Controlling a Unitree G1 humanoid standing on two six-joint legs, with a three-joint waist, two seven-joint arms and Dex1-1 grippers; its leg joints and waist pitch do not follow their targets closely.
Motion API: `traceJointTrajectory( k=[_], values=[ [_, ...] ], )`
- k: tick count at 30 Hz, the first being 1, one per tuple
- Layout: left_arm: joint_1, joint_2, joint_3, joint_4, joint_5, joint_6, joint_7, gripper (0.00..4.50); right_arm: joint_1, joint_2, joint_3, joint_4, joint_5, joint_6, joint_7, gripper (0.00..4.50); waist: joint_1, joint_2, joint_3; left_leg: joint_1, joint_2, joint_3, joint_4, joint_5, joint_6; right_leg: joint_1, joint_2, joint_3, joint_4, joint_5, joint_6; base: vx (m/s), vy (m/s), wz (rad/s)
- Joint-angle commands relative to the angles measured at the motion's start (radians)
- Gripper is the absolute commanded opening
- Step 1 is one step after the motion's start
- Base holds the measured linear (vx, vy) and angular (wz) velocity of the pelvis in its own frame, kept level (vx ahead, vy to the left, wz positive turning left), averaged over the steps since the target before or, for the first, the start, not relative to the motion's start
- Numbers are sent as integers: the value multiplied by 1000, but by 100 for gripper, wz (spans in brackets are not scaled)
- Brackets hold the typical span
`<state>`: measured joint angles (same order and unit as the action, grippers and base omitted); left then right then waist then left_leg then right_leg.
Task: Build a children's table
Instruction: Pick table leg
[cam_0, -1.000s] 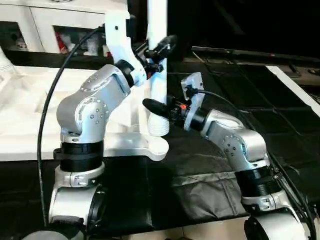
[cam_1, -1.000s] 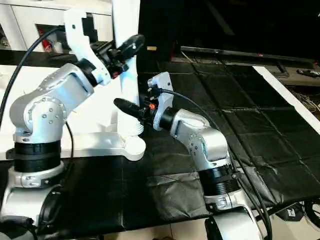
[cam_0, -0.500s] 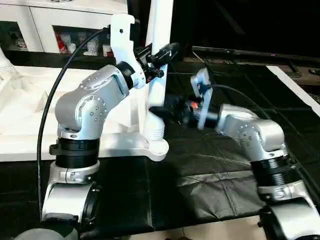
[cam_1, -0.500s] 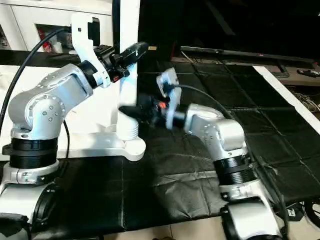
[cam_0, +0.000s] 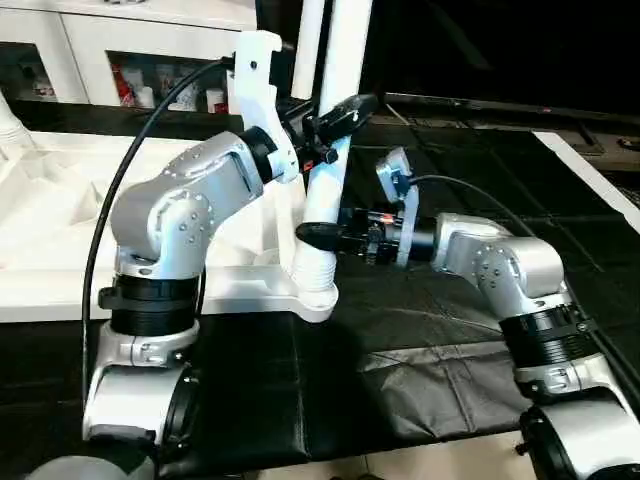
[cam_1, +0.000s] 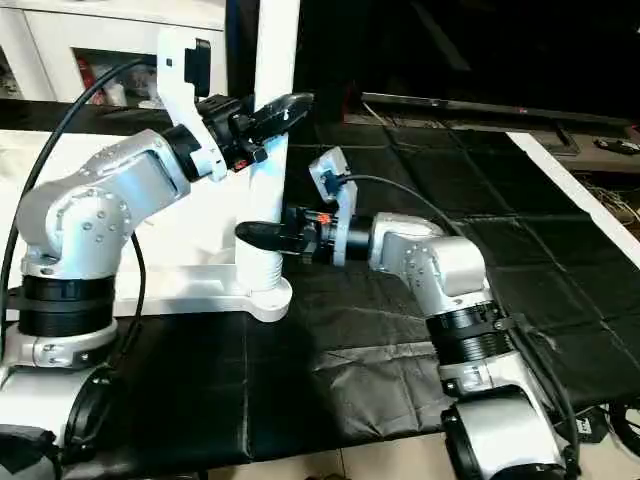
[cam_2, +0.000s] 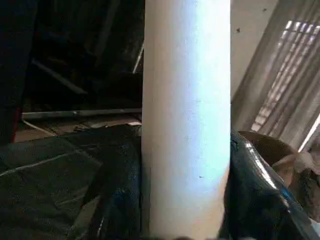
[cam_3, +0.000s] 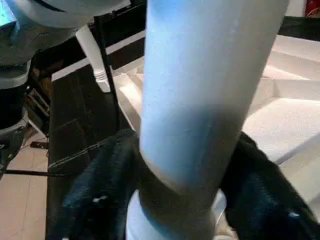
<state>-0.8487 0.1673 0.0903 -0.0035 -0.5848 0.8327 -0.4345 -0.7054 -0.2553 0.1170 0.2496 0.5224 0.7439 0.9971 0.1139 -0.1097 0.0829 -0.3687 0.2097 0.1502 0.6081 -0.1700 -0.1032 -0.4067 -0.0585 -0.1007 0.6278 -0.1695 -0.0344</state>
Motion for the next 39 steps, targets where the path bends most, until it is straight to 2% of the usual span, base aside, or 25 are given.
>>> traceJointTrajectory(
  k=[1, 7, 10, 11, 18, 23, 28, 39],
  values=[
    [-42, -3, -14, -24, -10, 6, -7, 179, -10, -18, 14, 7, 13, 11, 40, 214, 1, 18, -88, 5, 22, 4, -65, -151, -30, 64, -83, 56, -84, -290, -91, 0, 0, 0],
    [-52, -10, -6, -20, -23, 9, -13, 179, 1, -25, 29, 8, 5, 7, 72, 192, 1, 16, -88, 4, 22, 4, -64, -149, -27, 64, -83, 55, -85, -301, -86, 0, 0, 0],
    [-57, -14, -1, -16, -31, 9, -14, 179, -6, -13, 8, 26, 5, 7, 47, 191, 1, 16, -89, 5, 22, 4, -64, -145, -26, 64, -83, 55, -85, -300, -86, 0, 0, 0],
    [-59, -15, 0, -16, -33, 10, -16, 179, -7, -11, 3, 30, 8, 8, 45, 246, 1, 17, -88, 4, 22, 4, -64, -146, -26, 64, -83, 55, -85, -300, -87, 0, 0, 0],
    [-54, -10, -13, -43, -74, 26, -76, 179, -8, -12, -7, 34, 26, 21, 72, 299, 2, 18, -89, 3, 23, 3, -65, -142, -29, 65, -84, 55, -81, -278, -104, 0, 0, 0],
    [-47, 5, -31, -67, -88, 53, -107, 179, -6, -17, -13, 32, 41, 30, 100, 301, 1, 18, -87, 5, 24, 4, -65, -149, -29, 65, -84, 56, -82, -283, -106, 0, 0, 0],
    [-44, 18, -42, -66, -87, 58, -116, 179, -8, -23, -16, 26, 52, 20, 128, 301, 2, 17, -87, 5, 23, 4, -65, -160, -29, 64, -83, 55, -86, -317, -91, 0, 0, 0],
    [-51, 18, -29, -55, -91, 61, -108, 179, 3, -31, 12, 25, 14, -40, 154, 301, 3, 15, -89, 2, 22, 5, -63, -136, -25, 66, -83, 55, -82, -290, -96, 0, 0, 0]
  ],
)
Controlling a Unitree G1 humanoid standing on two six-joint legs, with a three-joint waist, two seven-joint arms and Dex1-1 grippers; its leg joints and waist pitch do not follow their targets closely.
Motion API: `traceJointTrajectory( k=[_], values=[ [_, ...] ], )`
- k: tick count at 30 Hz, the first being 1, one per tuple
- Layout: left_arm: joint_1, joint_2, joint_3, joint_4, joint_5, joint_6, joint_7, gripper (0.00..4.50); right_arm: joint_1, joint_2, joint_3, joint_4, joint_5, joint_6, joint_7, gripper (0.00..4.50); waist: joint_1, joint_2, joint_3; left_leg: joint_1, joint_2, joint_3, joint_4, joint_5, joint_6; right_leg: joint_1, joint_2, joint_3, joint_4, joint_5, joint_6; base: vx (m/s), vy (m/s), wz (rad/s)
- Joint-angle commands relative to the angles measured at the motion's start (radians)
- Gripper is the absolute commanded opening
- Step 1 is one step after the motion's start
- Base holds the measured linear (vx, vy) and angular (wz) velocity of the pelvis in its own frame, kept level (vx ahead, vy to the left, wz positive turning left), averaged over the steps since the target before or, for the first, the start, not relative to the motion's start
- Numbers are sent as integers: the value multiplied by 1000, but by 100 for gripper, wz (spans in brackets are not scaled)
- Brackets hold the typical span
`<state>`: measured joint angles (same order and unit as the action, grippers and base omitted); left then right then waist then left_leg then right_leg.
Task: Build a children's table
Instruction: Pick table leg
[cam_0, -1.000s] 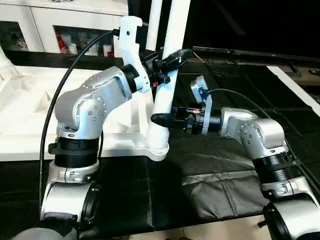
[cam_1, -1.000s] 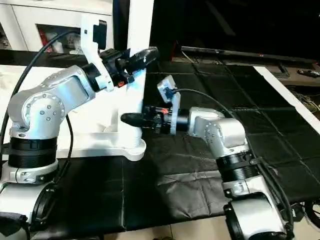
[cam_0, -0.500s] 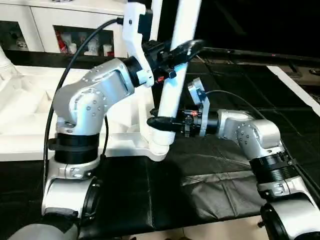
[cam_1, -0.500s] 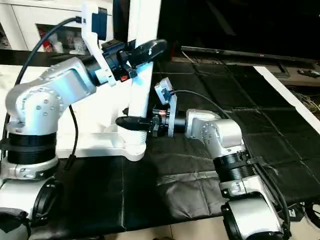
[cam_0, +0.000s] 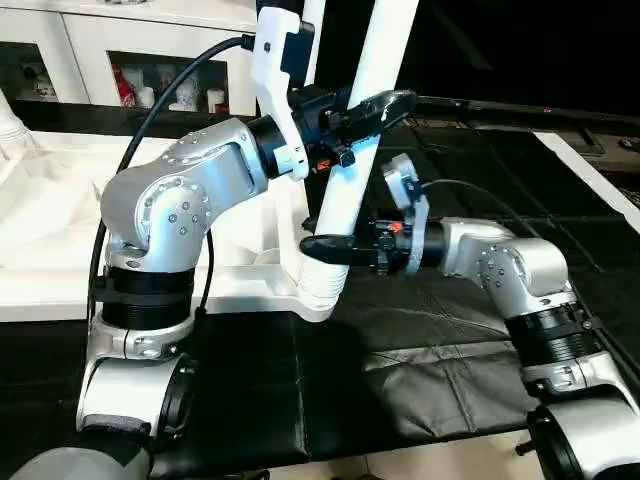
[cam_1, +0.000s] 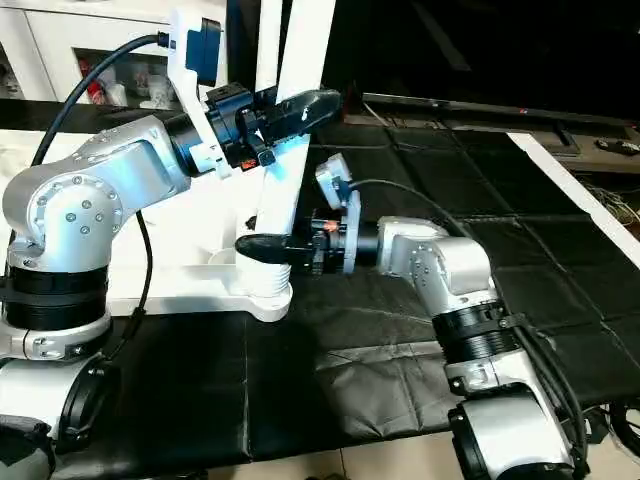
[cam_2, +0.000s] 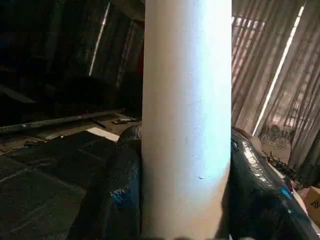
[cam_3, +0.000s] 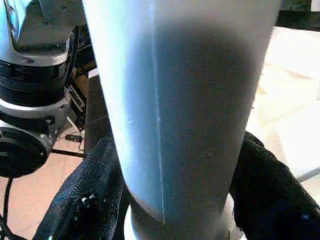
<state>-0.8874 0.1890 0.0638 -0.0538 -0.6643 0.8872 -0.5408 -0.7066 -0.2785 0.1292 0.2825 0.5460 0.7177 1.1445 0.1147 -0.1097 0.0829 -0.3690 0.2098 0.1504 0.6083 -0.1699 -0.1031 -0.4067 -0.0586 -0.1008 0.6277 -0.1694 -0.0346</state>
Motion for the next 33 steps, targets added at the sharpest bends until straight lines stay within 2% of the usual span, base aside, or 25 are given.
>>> traceJointTrajectory(
  k=[1, 5, 10, 17, 20, 25, 26, 30, 32, 33],
  values=[
    [-12, -4, -3, -5, -12, 7, -1, 179, 5, -7, 0, -8, -9, -14, 7, 301, 2, 15, -88, 3, 22, 4, -63, -137, -26, 65, -83, 55, -81, -290, -98, 0, 0, 0],
    [-13, -6, 2, -5, -19, 11, 4, 179, 1, 5, -4, 5, -9, -25, 0, 301, 1, 17, -88, 4, 22, 4, -64, -147, -27, 65, -83, 55, -83, -297, -100, 0, 0, 0],
    [-15, -8, 7, -4, -22, 12, 7, 179, 1, 15, -12, 15, -5, -29, -6, 247, 1, 19, -87, 5, 22, 3, -65, -157, -28, 64, -83, 54, -85, -312, -95, 0, 0, 0],
    [-21, -9, 10, -4, -30, 13, 4, 179, 2, 18, -19, 23, 2, -24, -5, 201, 1, 22, -88, 5, 24, 2, -65, -151, -30, 64, -82, 55, -82, -285, -103, 0, 0, 0],
    [-26, -16, 15, -11, -41, 11, 5, 179, 8, 20, -16, 23, -2, -27, -6, 197, 1, 19, -89, 5, 23, 3, -64, -148, -29, 66, -82, 55, -81, -273, -110, 0, 0, 0],
    [-31, -30, 24, -33, -62, 15, 10, 179, 12, 25, -12, 27, -8, -33, -10, 196, 2, 21, -88, 5, 23, 3, -65, -153, -28, 66, -83, 55, -83, -288, -107, 0, 0, 0],
    [-31, -36, 30, -39, -78, 22, 8, 235, 12, 27, -13, 28, -9, -34, -11, 196, 2, 20, -88, 4, 22, 4, -64, -154, -29, 66, -83, 55, -82, -290, -106, 0, 0, 0],
    [-22, -50, 29, -125, -195, 98, -42, 251, 15, 32, -12, 33, -14, -41, -20, 196, 2, 21, -89, 3, 23, 3, -63, -148, -32, 66, -84, 55, -79, -269, -126, 0, 0, 0],
    [-20, -55, 27, -142, -213, 110, -46, 258, 15, 33, -12, 35, -15, -43, -22, 196, 1, 23, -88, 4, 24, 3, -63, -153, -34, 65, -82, 55, -76, -252, -135, 0, 0, 0],
    [-19, -70, 32, -152, -231, 119, -35, 276, 16, 38, -16, 38, -16, -45, -30, 196, 0, 22, -88, 6, 24, 4, -64, -157, -31, 65, -81, 55, -78, -257, -135, 0, 0, 0]
  ],
)
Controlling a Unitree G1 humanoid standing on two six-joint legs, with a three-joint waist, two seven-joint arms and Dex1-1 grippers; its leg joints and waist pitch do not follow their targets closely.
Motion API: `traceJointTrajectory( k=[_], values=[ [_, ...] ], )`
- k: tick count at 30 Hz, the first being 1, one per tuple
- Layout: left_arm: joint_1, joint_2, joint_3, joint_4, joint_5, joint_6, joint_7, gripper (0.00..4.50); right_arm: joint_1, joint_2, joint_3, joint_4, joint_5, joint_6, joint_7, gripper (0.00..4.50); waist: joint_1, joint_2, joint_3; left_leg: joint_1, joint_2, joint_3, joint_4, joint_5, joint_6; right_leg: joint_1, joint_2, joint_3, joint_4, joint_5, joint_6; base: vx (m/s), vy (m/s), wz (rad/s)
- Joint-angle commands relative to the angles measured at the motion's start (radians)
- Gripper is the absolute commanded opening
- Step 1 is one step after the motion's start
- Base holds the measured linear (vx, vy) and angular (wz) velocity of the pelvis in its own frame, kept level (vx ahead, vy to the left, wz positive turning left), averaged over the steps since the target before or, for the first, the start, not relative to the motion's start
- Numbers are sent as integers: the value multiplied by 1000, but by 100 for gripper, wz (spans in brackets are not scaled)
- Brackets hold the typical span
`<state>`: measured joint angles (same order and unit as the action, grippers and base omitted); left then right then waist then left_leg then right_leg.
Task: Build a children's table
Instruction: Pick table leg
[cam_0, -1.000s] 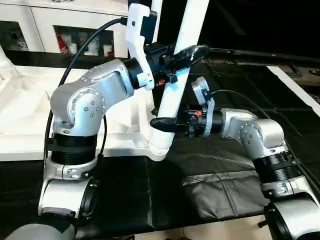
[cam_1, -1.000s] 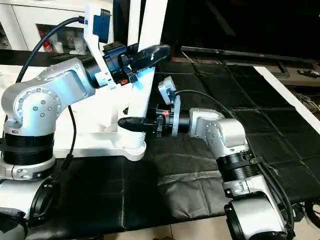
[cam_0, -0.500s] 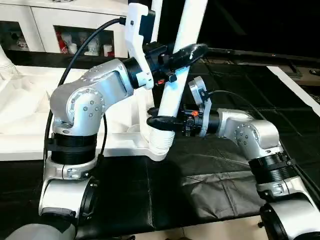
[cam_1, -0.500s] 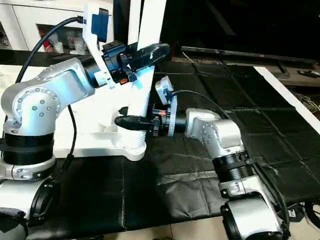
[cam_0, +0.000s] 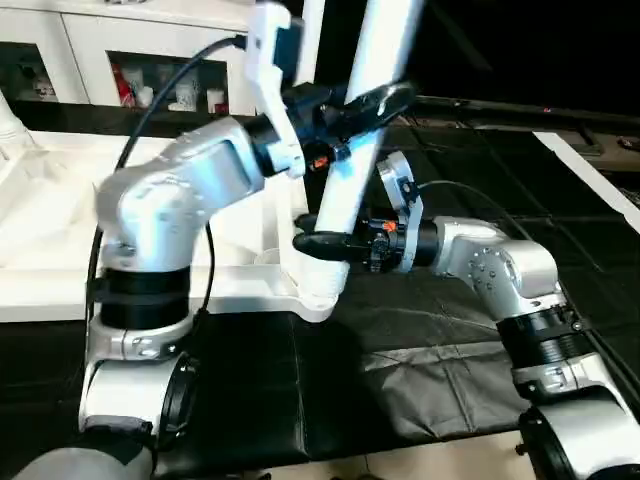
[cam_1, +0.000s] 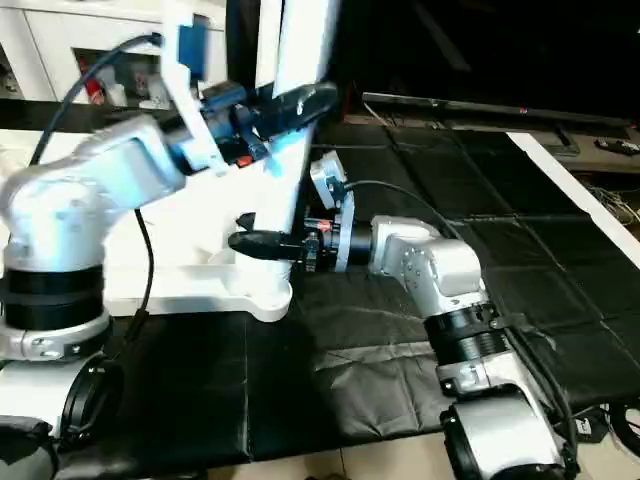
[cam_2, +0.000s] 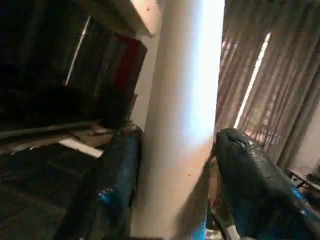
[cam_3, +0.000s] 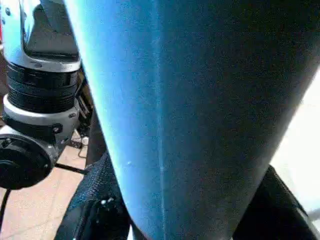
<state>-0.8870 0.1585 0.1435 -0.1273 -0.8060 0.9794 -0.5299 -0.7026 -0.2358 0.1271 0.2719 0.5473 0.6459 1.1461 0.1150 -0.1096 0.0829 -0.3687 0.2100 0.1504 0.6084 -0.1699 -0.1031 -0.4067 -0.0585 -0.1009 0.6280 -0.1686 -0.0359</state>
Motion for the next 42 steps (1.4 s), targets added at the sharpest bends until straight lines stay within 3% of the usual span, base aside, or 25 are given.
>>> traceJointTrajectory(
  k=[1, 7, 9, 15, 17, 19, 21, 22, 23, 24, 25, 27, 29, 30, 32, 35, 36, 38, 42],
  values=[
    [-20, -40, -48, -79, -90, 26, -46, 293, 12, -4, -14, 49, -17, 27, -33, 196, 0, 23, -87, 5, 23, 4, -64, -160, -30, 65, -81, 55, -80, -264, -131, 0, 0, 0],
    [-23, -44, -20, -49, -63, -19, -24, 326, 13, 11, -28, 65, -23, 17, -72, 196, 0, 22, -85, 6, 21, 3, -66, -182, -31, 62, -82, 53, -91, -348, -86, 0, 0, 0],
    [-33, -39, 52, -42, -111, -44, -17, 326, 11, 33, -62, 82, -36, -20, -148, 196, 0, 21, -86, 5, 21, 2, -65, -178, -34, 63, -82, 53, -91, -351, -82, 0, 0, 0],
    [-18, 15, 171, -48, -220, 2, -29, 326, 9, 68, -147, 143, -56, -141, -288, 194, -3, 24, -88, 9, 20, 5, -65, -183, -60, 58, -80, 53, -79, -292, -126, 0, 0, 0],
    [19, 85, 142, -64, -176, 22, -86, 326, 23, 71, -155, 154, -92, -193, -347, 193, -5, 29, -88, 10, 21, 3, -68, -178, -63, 58, -79, 55, -76, -287, -106, 0, 0, 0],
    [83, 182, 38, -76, -52, -12, -169, 326, 36, 68, -160, 153, -108, -182, -396, 193, -9, 33, -87, 12, 20, 4, -72, -169, -60, 59, -76, 57, -77, -279, -91, 0, 0, 0],
    [109, 219, -4, -78, -4, -31, -201, 326, 40, 67, -161, 151, -115, -179, -412, 193, -10, 35, -87, 15, 21, 5, -72, -175, -62, 58, -77, 59, -76, -282, -86, 0, 0, 0],
    [163, 292, -100, -59, 95, -90, -260, 326, 58, 67, -161, 140, -131, -187, -442, 193, -10, 42, -86, 17, 23, 4, -74, -179, -63, 56, -77, 60, -77, -277, -92, 0, 0, 0],
    [163, 292, -100, -59, 95, -90, -260, 326, 58, 67, -161, 140, -131, -187, -442, 193, -7, 40, -85, 14, 22, -1, -77, -182, -61, 58, -79, 57, -81, -290, -84, 0, 0, 0],
    [237, 399, -246, -13, 235, -196, -330, 326, 86, 70, -161, 120, -153, -198, -486, 193, -7, 44, -84, 17, 22, -1, -79, -197, -61, 57, -79, 59, -83, -312, -71, 0, 0, 0],
    [254, 427, -283, -1, 268, -226, -345, 326, 94, 71, -161, 115, -160, -202, -497, 193, -12, 40, -82, 15, 19, 3, -81, -206, -62, 57, -76, 62, -83, -335, -54, 0, 0, 0],
    [282, 454, -318, 19, 293, -261, -375, 326, 113, 75, -161, 97, -165, -205, -509, 193, -10, 50, -86, 19, 20, 3, -80, -202, -70, 56, -78, 63, -83, -336, -60, 0, 0, 0],
    [300, 470, -338, 33, 308, -282, -399, 326, 130, 79, -163, 75, -162, -202, -509, 193, -10, 51, -88, 19, 23, 3, -80, -199, -76, 56, -78, 63, -76, -288, -91, 0, 0, 0],
    [318, 497, -373, 54, 336, -318, -429, 326, 148, 88, -167, 56, -157, -199, -523, 193, -9, 57, -85, 17, 22, 1, -82, -213, -74, 58, -79, 62, -80, -282, -103, 0, 0, 0],
    [332, 519, -403, 71, 361, -349, -452, 326, 166, 93, -168, 38, -155, -205, -529, 193, -11, 53, -83, 17, 20, 1, -84, -236, -69, 59, -78, 62, -83, -307, -99, 0, 0, 0],
    [357, 552, -471, 139, 453, -439, -521, 326, 210, 113, -176, -2, -149, -224, -555, 193, -13, 59, -82, 19, 18, 1, -84, -249, -64, 57, -80, 63, -89, -358, -87, 0, 0, 0],
    [361, 561, -494, 168, 488, -477, -547, 326, 224, 118, -178, -16, -145, -222, -558, 193, -12, 68, -80, 22, 16, 0, -86, -267, -62, 55, -80, 63, -96, -390, -75, 0, 0, 0],
    [360, 570, -511, 191, 508, -495, -564, 326, 235, 119, -174, -29, -145, -219, -556, 193, -13, 72, -83, 23, 18, -2, -87, -277, -66, 55, -81, 62, -93, -396, -76, 0, 0, 0],
    [344, 592, -569, 309, 595, -639, -624, 309, 281, 114, -142, -91, -151, -210, -547, 193, -14, 75, -81, 26, 18, -4, -88, -306, -65, 53, -81, 61, -96, -406, -81, 0, 0, 0]
  ],
)
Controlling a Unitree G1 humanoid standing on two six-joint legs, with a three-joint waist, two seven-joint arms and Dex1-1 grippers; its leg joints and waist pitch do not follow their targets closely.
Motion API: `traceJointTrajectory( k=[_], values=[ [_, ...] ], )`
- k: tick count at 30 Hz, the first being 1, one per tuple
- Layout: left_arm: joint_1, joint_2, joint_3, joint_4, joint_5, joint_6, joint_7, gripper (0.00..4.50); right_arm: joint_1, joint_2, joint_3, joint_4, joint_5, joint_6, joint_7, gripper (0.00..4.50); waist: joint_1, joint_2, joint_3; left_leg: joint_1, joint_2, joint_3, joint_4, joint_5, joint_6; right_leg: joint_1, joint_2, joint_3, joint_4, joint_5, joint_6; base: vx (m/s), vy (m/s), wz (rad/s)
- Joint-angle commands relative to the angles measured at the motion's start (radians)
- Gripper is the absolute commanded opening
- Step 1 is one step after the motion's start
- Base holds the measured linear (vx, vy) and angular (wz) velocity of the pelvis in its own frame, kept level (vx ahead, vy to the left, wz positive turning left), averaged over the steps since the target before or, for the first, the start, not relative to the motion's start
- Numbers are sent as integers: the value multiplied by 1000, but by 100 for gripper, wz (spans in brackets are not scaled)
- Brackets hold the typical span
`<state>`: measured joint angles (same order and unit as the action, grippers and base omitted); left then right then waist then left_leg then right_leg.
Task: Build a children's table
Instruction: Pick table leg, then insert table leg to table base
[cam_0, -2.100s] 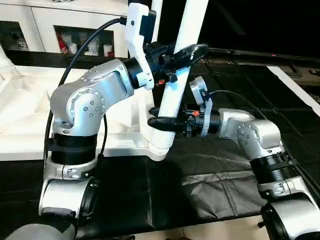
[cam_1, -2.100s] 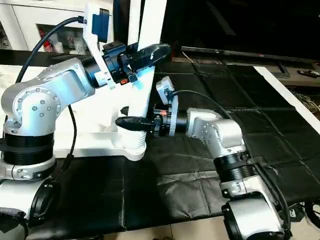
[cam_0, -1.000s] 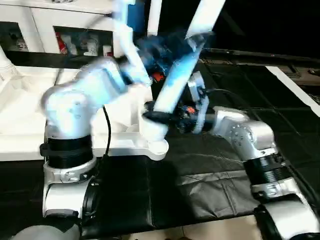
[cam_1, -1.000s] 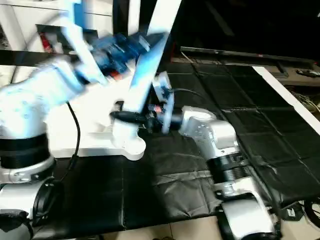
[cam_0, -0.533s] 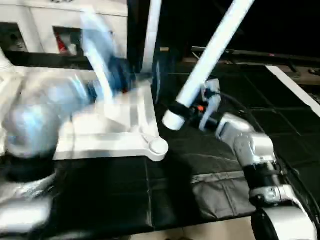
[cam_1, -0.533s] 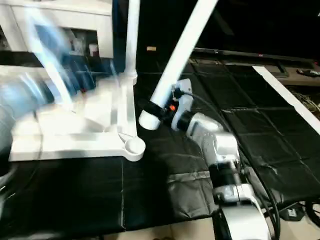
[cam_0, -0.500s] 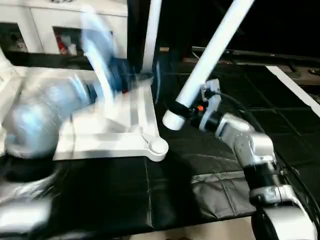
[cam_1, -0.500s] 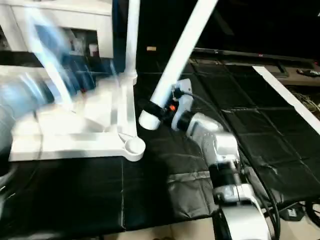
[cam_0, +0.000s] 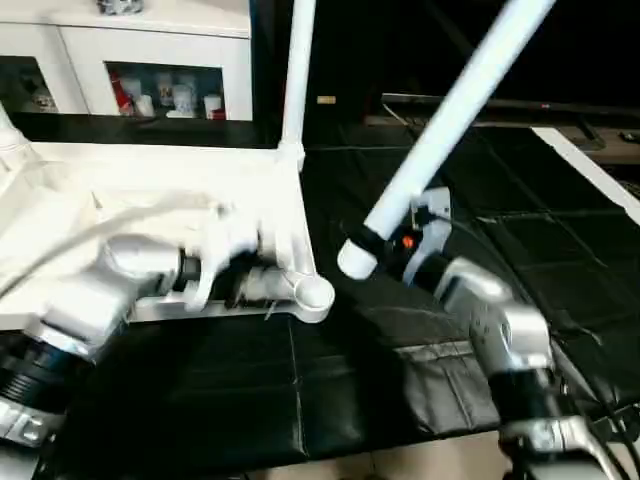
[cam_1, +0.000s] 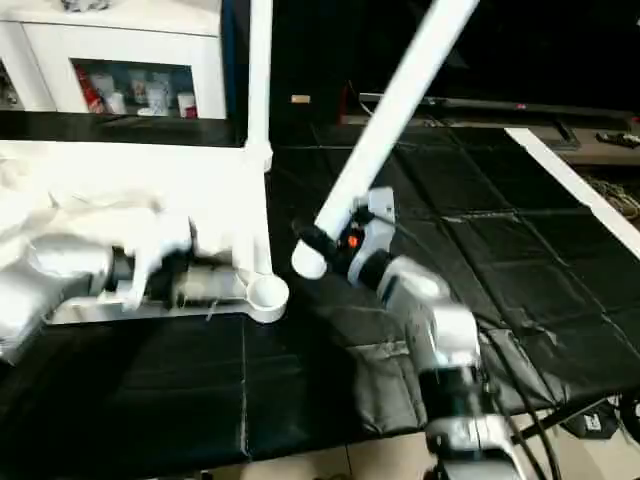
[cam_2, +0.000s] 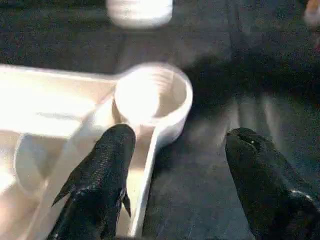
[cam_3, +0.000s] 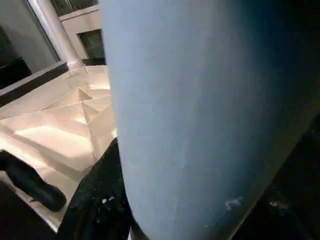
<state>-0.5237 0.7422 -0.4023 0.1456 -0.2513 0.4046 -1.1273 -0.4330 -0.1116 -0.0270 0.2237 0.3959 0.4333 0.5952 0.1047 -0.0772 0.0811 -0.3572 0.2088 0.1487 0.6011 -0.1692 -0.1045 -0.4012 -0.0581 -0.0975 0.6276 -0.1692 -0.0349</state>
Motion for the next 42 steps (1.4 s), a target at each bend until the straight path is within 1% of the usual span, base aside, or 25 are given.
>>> traceJointTrajectory(
  k=[1, 2, 3, 4, 5, 6, 7, 9, 10, 11, 14, 17, 19, 20, 22, 24, 26, 28, 29, 31, 32, 33, 35, 38, 42],
  values=[
    [-25, 9, -33, 63, 57, -95, -35, 298, 21, -14, 25, -55, -7, 2, 12, 193, -4, 43, -77, 16, 18, -3, -81, -325, -59, 46, -82, 57, -101, -433, -77, 0, 0, 0],
    [-29, 10, -38, 74, 65, -106, -39, 291, 24, -14, 28, -58, -9, 2, 14, 193, -5, 41, -78, 15, 18, -3, -82, -322, -58, 49, -82, 57, -101, -435, -76, 0, 0, 0],
    [-31, 10, -40, 79, 68, -110, -40, 291, 25, -14, 29, -59, -10, 2, 14, 193, -5, 43, -79, 16, 19, -4, -81, -323, -58, 47, -84, 57, -100, -438, -79, 0, 0, 0],
    [-43, 7, -49, 113, 83, -143, -46, 287, 33, -14, 36, -69, -13, 4, 16, 193, -5, 47, -79, 15, 19, -5, -81, -323, -57, 47, -85, 57, -101, -433, -86, 0, 0, 0],
    [-46, 6, -50, 120, 86, -147, -46, 276, 34, -14, 38, -70, -14, 4, 17, 193, -4, 46, -79, 17, 19, -3, -81, -325, -56, 45, -84, 58, -103, -431, -86, 0, 0, 0],
    [-55, 1, -53, 141, 94, -158, -42, 263, 36, -15, 43, -73, -16, 1, 23, 193, -4, 45, -80, 15, 21, -5, -81, -320, -58, 47, -85, 59, -97, -412, -95, 0, 0, 0],
    [-67, -8, -54, 174, 108, -180, -48, 253, 41, -16, 48, -79, -16, -1, 27, 193, -3, 45, -80, 15, 20, -4, -81, -320, -57, 47, -84, 58, -99, -411, -97, 0, 0, 0],
    [-87, -21, -57, 228, 132, -217, -65, 248, 47, -21, 58, -86, -21, -13, 37, 193, -3, 45, -79, 16, 19, -3, -80, -317, -56, 48, -84, 58, -99, -418, -93, 0, 0, 0],
    [-87, -21, -57, 228, 132, -217, -65, 242, 47, -21, 58, -86, -21, -13, 37, 193, -4, 45, -80, 14, 20, -5, -81, -314, -57, 49, -87, 59, -98, -419, -91, 0, 0, 0],
    [-102, -28, -59, 273, 146, -251, -80, 217, 53, -25, 66, -91, -26, -18, 45, 193, -4, 47, -80, 15, 20, -5, -80, -316, -56, 48, -87, 59, -99, -421, -92, 0, 0, 0],
    [-115, -34, -58, 310, 154, -276, -92, 205, 58, -31, 72, -96, -29, -17, 50, 193, -4, 47, -82, 13, 20, -4, -80, -305, -54, 49, -88, 60, -97, -407, -98, 0, 0, 0],
    [-129, -43, -55, 353, 159, -307, -108, 172, 64, -37, 79, -102, -30, -17, 54, 193, -3, 48, -81, 13, 21, -3, -81, -302, -53, 49, -87, 61, -95, -384, -111, 0, 0, 0],
    [-140, -49, -54, 383, 162, -326, -117, 165, 69, -38, 82, -106, -30, -17, 57, 193, -2, 49, -82, 14, 22, -3, -81, -303, -54, 50, -89, 61, -94, -381, -115, 0, 0, 0],
    [-146, -52, -54, 398, 166, -335, -121, 165, 70, -38, 83, -108, -31, -17, 59, 193, -1, 51, -81, 13, 21, -3, -81, -305, -53, 50, -89, 61, -96, -384, -114, 0, 0, 0],
    [-158, -62, -48, 437, 180, -359, -136, 131, 73, -45, 98, -113, -42, -26, 64, 193, -2, 49, -80, 14, 21, -3, -81, -310, -53, 51, -88, 61, -98, -396, -107, 0, 0, 0],
    [-160, -65, -47, 447, 184, -365, -141, 122, 75, -50, 106, -116, -45, -22, 68, 193, -1, 49, -80, 14, 21, -4, -82, -306, -53, 51, -91, 61, -100, -415, -101, 0, 0, 0],
    [-164, -69, -44, 461, 189, -374, -149, 99, 79, -46, 106, -121, -42, -20, 67, 193, -1, 48, -80, 14, 22, -3, -81, -308, -51, 49, -91, 61, -101, -418, -103, 0, 0, 0],
    [-167, -71, -42, 471, 191, -381, -154, 79, 78, -44, 105, -120, -45, -32, 64, 193, 0, 50, -80, 16, 23, -4, -81, -313, -52, 48, -92, 61, -100, -419, -105, 0, 0, 0],
    [-167, -73, -39, 478, 191, -385, -158, 74, 77, -39, 103, -117, -56, -53, 51, 193, 0, 47, -79, 16, 24, -4, -82, -320, -52, 46, -94, 61, -100, -427, -106, 0, 0, 0],
    [-168, -75, -35, 489, 191, -393, -163, 54, 75, -27, 96, -112, -64, -90, 36, 193, 0, 48, -79, 16, 24, -4, -82, -324, -53, 46, -94, 60, -102, -433, -105, 0, 0, 0],
    [-167, -76, -33, 490, 190, -393, -163, 44, 74, -24, 95, -113, -70, -98, 25, 193, 0, 44, -79, 17, 23, -4, -82, -322, -52, 45, -95, 60, -102, -450, -101, 0, 0, 0],
    [-166, -78, -28, 491, 187, -392, -164, 44, 74, -16, 90, -123, -73, -95, 4, 193, -1, 40, -78, 17, 24, -4, -82, -322, -51, 44, -95, 61, -104, -460, -97, 0, 0, 0],
    [-165, -80, -23, 493, 186, -394, -165, 28, 77, -7, 82, -140, -81, -78, -38, 193, 0, 43, -77, 17, 25, -5, -84, -319, -53, 43, -95, 61, -103, -461, -97, 0, 0, 0],
    [-162, -80, -15, 498, 186, -398, -168, 3, 89, -10, 75, -182, -61, 5, -65, 193, 2, 43, -77, 18, 24, -5, -85, -326, -54, 43, -95, 62, -104, -466, -90, 0, 0, 0],
    [-164, -83, -8, 517, 194, -411, -172, 0, 90, -31, 64, -192, -46, 45, -57, 193, 3, 42, -78, 16, 23, -4, -84, -310, -51, 46, -95, 62, -105, -458, -82, 0, 0, 0]
  ],
)
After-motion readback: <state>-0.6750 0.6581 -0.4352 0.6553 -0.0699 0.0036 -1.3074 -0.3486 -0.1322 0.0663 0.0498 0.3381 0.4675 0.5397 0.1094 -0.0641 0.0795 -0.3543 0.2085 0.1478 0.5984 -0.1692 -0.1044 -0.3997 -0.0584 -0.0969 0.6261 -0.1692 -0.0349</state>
